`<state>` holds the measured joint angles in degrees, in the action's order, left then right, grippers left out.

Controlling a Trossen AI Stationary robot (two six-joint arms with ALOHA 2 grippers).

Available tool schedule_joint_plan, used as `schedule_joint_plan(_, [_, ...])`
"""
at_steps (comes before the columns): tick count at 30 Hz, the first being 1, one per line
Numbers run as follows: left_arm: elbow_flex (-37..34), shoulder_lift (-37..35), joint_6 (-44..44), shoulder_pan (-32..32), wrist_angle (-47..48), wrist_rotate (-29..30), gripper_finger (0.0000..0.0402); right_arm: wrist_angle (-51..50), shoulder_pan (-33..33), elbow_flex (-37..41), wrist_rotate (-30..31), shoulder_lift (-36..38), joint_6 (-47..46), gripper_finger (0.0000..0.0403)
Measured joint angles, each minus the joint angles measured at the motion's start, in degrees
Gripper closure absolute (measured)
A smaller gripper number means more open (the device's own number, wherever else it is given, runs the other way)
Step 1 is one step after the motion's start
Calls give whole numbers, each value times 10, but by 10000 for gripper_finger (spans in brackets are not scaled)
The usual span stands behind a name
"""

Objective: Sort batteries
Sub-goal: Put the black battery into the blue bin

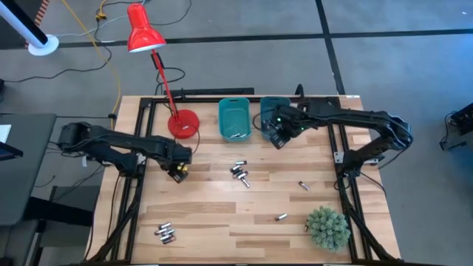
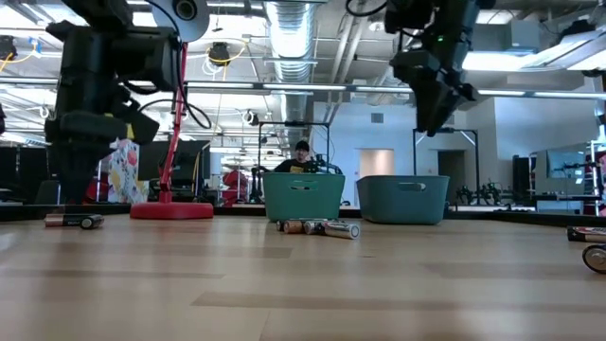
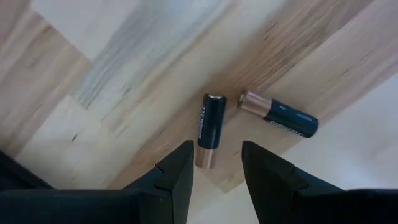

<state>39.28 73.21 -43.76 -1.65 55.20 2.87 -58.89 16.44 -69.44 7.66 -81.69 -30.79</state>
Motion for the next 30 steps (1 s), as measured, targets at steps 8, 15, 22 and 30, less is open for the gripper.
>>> schedule_joint_plan(8, [-35,35,10,2,-56,-12,272,17,-38,70,0,92,-70,253])
schedule_joint_plan(15, [-60,35,1,2,-78,-13,317,15,-85,111,0,163,-128,253])
schedule_joint_plan(22, [-55,30,-47,5,-68,-19,366,14,-150,161,5,217,-193,253])
schedule_joint_plan(30, [24,8,-89,18,44,-9,366,31,-246,244,36,267,-256,253])
